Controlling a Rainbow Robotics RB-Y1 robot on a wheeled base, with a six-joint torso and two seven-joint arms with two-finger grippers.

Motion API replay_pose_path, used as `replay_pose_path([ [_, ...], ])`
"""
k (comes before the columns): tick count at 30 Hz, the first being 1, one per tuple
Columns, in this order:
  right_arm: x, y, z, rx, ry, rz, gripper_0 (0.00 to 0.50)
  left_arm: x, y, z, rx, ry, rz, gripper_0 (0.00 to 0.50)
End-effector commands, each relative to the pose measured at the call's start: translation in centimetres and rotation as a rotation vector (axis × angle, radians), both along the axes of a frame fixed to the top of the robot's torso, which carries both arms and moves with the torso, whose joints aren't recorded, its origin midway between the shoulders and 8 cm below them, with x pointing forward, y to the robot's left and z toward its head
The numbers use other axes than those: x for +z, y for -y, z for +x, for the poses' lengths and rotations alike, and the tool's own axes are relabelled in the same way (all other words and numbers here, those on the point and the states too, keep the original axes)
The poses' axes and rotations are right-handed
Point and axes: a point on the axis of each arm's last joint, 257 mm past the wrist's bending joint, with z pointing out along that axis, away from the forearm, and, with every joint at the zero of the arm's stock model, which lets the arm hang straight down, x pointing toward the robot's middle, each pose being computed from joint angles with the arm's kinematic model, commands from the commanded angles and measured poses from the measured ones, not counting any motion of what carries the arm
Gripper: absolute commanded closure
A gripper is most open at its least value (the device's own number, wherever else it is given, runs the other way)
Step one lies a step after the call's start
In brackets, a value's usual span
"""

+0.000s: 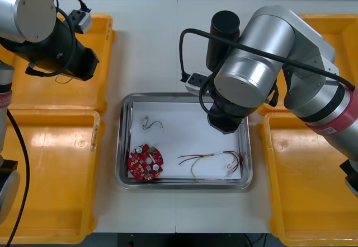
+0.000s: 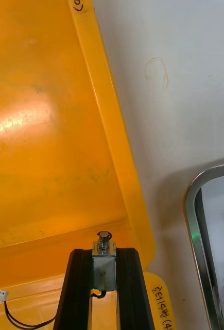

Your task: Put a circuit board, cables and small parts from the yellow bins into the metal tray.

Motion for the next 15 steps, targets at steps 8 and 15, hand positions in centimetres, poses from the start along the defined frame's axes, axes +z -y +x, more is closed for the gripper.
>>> replay_pose_path([
  [8, -0.8, -1.8, 1.2, 0.058, 0.012, 0.031, 0.5, 0.4, 1.5, -0.4, 0.05, 0.012, -0.055, 0.5],
  [15, -1.2, -2.2, 1.6, 0.054, 0.018, 0.036, 0.5, 0.4, 1.4, -0.4, 0.05, 0.01, -0.057, 0.5],
])
